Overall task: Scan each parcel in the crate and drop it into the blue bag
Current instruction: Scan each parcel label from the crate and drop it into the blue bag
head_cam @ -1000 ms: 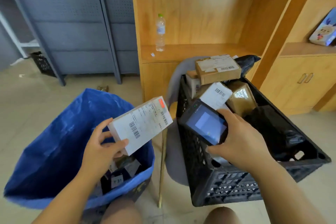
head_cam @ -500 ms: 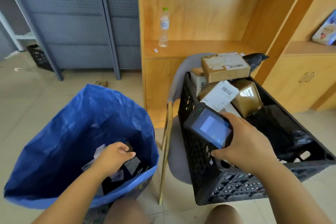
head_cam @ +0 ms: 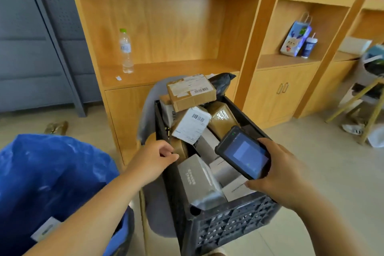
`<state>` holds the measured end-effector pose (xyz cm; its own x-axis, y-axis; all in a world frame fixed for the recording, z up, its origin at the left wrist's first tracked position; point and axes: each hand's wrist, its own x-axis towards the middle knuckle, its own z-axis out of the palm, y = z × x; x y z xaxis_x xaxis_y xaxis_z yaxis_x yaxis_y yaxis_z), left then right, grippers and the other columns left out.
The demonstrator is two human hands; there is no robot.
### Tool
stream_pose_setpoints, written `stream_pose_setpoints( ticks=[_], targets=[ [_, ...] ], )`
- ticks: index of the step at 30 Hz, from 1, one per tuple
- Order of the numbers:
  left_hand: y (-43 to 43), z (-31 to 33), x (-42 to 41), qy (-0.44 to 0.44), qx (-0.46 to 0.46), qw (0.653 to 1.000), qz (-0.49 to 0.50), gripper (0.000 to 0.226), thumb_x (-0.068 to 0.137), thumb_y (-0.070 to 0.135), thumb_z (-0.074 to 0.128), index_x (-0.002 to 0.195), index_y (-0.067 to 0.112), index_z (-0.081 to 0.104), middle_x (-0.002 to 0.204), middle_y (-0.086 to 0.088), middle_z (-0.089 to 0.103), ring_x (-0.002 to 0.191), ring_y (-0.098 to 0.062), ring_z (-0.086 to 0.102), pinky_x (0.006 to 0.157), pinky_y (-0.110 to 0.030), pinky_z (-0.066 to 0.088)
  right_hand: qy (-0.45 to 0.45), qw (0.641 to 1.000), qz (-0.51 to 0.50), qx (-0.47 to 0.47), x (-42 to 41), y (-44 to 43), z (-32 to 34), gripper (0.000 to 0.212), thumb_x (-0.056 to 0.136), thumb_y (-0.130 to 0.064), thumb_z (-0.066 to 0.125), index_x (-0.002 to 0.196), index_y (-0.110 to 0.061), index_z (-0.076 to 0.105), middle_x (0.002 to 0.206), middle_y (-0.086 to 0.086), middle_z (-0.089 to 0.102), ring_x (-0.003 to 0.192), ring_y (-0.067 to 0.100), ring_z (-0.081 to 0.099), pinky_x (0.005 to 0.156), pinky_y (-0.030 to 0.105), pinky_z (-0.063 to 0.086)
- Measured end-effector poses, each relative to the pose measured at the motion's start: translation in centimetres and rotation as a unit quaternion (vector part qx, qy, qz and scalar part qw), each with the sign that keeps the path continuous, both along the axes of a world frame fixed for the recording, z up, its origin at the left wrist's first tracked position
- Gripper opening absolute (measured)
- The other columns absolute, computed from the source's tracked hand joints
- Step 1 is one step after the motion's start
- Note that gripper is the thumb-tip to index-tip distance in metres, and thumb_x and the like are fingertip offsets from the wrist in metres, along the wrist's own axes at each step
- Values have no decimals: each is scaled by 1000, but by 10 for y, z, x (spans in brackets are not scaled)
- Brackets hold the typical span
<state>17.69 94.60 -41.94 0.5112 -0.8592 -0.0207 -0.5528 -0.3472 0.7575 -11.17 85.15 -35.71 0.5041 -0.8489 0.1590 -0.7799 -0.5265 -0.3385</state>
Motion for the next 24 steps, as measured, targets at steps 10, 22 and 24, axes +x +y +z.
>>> stream_pose_setpoints(
  ticks=[10,22,24],
  targets=[
    [-142,42,28,149,-72,963,211,51,87,51,61,117,11,49,106,2,48,85,-26,54,80,-43,54,16,999,-27,-1,-17,-66,12,90,45,-58,70,123,-39,32,95,-16,46,78,10,48,62,28,42],
    [-187,54,42,341,-89,917,187,36,94,32,57,123,10,55,109,-13,60,87,-27,60,58,-33,51,20,1000,-11,7,0,-100,18,94,51,-59,71,130,-37,27,103,-16,48,89,9,48,73,29,47],
    [-179,57,41,348,-123,915,160,29,92,18,61,119,8,57,116,-13,61,98,-27,60,64,-35,55,24,1000,-9,5,1,-98,17,94,52,-59,72,131,-37,26,103,-15,47,89,9,48,72,28,46]
  ],
)
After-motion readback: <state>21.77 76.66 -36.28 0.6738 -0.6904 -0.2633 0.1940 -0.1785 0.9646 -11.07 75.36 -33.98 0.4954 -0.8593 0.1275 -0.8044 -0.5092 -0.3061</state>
